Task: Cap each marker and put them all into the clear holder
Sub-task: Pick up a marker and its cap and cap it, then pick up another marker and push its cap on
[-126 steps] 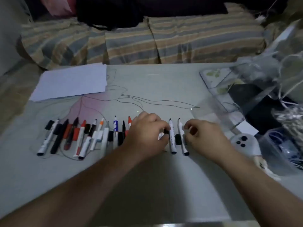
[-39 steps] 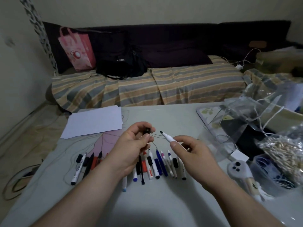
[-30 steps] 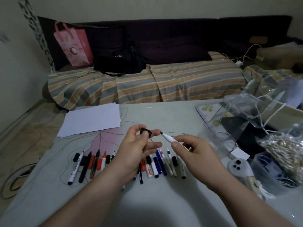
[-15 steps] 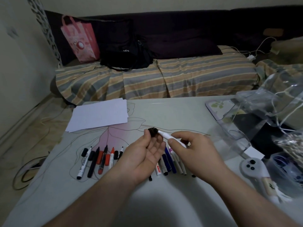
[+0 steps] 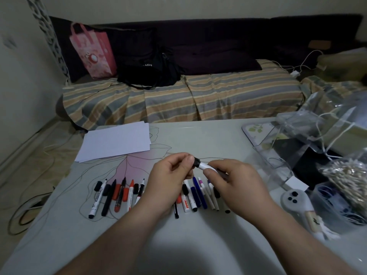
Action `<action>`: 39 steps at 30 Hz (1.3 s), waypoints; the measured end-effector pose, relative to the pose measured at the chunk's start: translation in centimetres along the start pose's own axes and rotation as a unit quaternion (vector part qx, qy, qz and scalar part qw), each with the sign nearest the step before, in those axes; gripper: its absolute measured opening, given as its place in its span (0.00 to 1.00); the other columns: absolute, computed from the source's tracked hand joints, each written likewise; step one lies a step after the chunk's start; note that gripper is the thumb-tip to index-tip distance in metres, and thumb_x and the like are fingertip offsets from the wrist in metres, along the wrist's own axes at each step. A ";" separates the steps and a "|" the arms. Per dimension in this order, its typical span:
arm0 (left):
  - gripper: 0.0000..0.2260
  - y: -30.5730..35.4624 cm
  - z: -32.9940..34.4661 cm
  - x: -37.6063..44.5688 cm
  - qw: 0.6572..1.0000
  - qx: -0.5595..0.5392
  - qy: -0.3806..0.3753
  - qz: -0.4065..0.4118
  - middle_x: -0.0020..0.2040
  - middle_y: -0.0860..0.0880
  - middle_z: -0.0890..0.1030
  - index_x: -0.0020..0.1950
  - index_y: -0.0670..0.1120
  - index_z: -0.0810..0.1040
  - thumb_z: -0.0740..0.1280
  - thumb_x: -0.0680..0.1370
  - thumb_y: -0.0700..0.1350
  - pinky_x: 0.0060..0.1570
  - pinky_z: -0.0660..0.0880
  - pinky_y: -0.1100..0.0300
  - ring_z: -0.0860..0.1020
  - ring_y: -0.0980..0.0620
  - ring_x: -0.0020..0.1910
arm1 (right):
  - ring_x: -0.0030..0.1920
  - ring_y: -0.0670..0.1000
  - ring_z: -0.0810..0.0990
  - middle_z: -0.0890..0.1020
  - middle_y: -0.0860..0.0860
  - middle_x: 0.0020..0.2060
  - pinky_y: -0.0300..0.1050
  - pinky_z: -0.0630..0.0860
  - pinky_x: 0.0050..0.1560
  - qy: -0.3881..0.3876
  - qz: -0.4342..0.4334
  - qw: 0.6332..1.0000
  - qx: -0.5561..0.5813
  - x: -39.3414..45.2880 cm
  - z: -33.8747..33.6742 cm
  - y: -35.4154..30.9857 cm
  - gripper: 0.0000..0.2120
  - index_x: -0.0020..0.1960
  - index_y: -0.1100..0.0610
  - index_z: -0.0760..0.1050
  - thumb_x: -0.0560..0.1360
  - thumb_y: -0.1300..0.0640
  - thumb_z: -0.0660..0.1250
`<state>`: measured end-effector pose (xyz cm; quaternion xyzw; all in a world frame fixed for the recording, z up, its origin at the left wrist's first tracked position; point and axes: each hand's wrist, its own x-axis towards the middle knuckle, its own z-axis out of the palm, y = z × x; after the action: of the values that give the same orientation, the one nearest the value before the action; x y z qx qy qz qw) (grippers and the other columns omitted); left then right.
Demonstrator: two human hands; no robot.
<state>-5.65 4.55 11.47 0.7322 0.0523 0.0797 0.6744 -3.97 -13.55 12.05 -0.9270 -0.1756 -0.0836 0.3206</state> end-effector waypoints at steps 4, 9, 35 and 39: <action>0.08 0.5 1.1 0.5 0.999 0.030 -0.015 0.042 0.46 0.46 0.85 0.52 0.50 0.84 0.64 0.83 0.43 0.57 0.81 0.52 0.83 0.50 0.47 | 0.36 0.49 0.75 0.75 0.47 0.32 0.56 0.76 0.38 0.027 -0.006 0.998 0.064 -0.1 0.6 0.3 0.15 0.43 0.50 0.75 0.80 0.41 0.59; 0.08 1.0 2.3 1.4 0.994 0.066 -0.022 0.088 0.46 0.51 0.85 0.51 0.50 0.82 0.64 0.83 0.42 0.52 0.79 0.61 0.84 0.54 0.48 | 0.35 0.45 0.76 0.78 0.40 0.32 0.50 0.75 0.37 0.037 0.033 0.981 0.189 -0.3 1.2 0.7 0.09 0.55 0.42 0.82 0.82 0.48 0.63; 0.11 -9.8 7.7 3.4 0.868 0.446 -0.152 0.159 0.53 0.63 0.80 0.54 0.59 0.83 0.63 0.81 0.47 0.60 0.68 0.57 0.70 0.55 0.58 | 0.47 0.56 0.83 0.84 0.43 0.52 0.57 0.82 0.45 0.194 0.150 0.967 -0.063 0.9 -6.2 9.7 0.26 0.72 0.33 0.60 0.81 0.51 0.67; 0.12 -10.4 7.2 3.8 0.860 0.463 -0.152 0.154 0.53 0.62 0.80 0.53 0.58 0.84 0.63 0.80 0.44 0.58 0.68 0.57 0.71 0.52 0.57 | 0.49 0.60 0.82 0.86 0.48 0.51 0.56 0.81 0.43 0.131 0.171 0.969 -0.119 0.9 -5.3 11.2 0.18 0.68 0.38 0.65 0.81 0.49 0.64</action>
<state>-0.28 -0.97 0.73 0.9618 -0.1333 0.0365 0.2363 0.93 -24.82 10.05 -0.9558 0.0407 -0.1686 0.2373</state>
